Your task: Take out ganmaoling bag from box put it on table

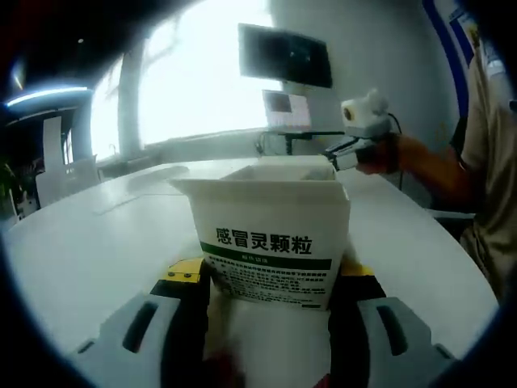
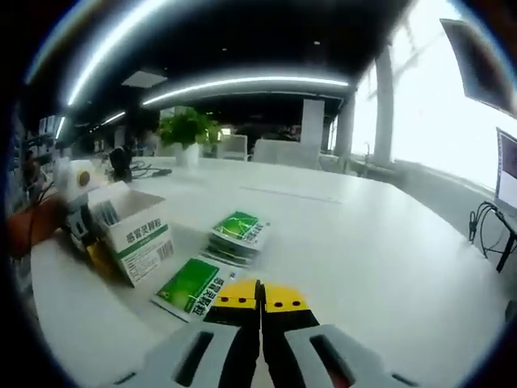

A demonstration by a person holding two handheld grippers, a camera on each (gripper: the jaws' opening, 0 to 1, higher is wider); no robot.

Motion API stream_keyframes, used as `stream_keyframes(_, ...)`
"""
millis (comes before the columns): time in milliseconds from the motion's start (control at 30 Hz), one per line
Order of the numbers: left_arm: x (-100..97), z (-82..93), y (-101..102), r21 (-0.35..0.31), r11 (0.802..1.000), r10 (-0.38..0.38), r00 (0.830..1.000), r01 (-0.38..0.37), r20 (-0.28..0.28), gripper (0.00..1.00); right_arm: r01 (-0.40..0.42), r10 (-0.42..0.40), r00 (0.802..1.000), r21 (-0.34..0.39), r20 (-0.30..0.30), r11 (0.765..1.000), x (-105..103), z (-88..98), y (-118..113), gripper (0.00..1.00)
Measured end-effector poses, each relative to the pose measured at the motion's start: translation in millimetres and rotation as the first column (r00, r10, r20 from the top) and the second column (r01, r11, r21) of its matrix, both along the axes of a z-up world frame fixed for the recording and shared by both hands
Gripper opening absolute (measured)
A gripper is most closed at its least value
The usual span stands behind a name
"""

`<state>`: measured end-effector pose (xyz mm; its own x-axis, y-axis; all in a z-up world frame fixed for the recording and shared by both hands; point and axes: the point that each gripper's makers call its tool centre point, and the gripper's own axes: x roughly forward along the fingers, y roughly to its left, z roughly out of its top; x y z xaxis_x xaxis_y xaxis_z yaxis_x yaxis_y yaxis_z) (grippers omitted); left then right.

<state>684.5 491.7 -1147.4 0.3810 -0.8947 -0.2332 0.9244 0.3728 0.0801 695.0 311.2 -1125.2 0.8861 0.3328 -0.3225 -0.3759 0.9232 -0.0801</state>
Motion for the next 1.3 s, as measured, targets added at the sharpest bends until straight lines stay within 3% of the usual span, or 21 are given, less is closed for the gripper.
stream_keyframes(67, 0.0, -0.1, 0, 0.000, 1.000, 0.000, 1.000, 0.000, 0.000, 0.50, 0.008, -0.006, 1.000, 0.089, -0.019, 0.996, -1, -0.5, 0, 0.00)
stream_keyframes(133, -0.1, -0.1, 0, 0.000, 1.000, 0.000, 1.000, 0.000, 0.000, 0.50, 0.002, 0.000, 1.000, 0.133, -0.016, 0.991, -2, 0.8, 0, 0.00)
stream_keyframes(267, -0.2, -0.2, 0, 0.000, 1.000, 0.000, 1.000, 0.000, -0.001, 0.50, -0.022, 0.019, 1.000, 0.132, 0.019, 0.991, -6, 5.3, -4, 0.00)
stream_keyframes(367, -0.4, -0.3, 0, 0.000, 1.000, 0.000, 1.000, 0.000, -0.001, 0.50, -0.060, 0.053, 0.998, 0.171, 0.045, 0.984, -12, 12.3, -2, 0.00)
stream_keyframes(567, -0.6, -0.3, 0, 0.000, 1.000, 0.001, 1.000, -0.001, -0.002, 0.50, -0.128, 0.122, 0.985, 0.046, 0.122, 0.991, -21, 12.8, 0, 0.00)
stream_keyframes(633, -0.6, -0.2, 0, 0.000, 1.000, 0.001, 1.000, -0.001, -0.002, 0.50, -0.130, 0.122, 0.982, 0.043, 0.145, 0.991, -25, 11.7, 0, 0.00)
stream_keyframes(867, -0.7, -0.2, 0, -0.001, 1.000, 0.000, 1.000, 0.000, -0.003, 0.50, -0.136, 0.126, 0.983, 0.064, 0.134, 0.989, -33, 0.3, -2, 0.00)
stream_keyframes(933, -0.8, -0.1, 0, -0.001, 1.000, 0.000, 1.000, 0.000, -0.002, 0.50, -0.168, 0.153, 0.972, 0.069, 0.181, 0.983, -35, 5.3, 5, 0.00)
stream_keyframes(1100, -0.9, -0.1, 0, -0.001, 1.000, 0.000, 1.000, 0.000, -0.003, 0.50, -0.191, 0.190, 0.969, -0.005, 0.159, 0.981, -37, -4.7, 12, 0.00)
stream_keyframes(1300, -0.9, -0.2, 0, 0.000, 1.000, 0.001, 1.000, -0.001, -0.003, 0.50, -0.243, 0.240, 0.956, -0.005, 0.169, 0.970, -41, -3.5, 19, 0.00)
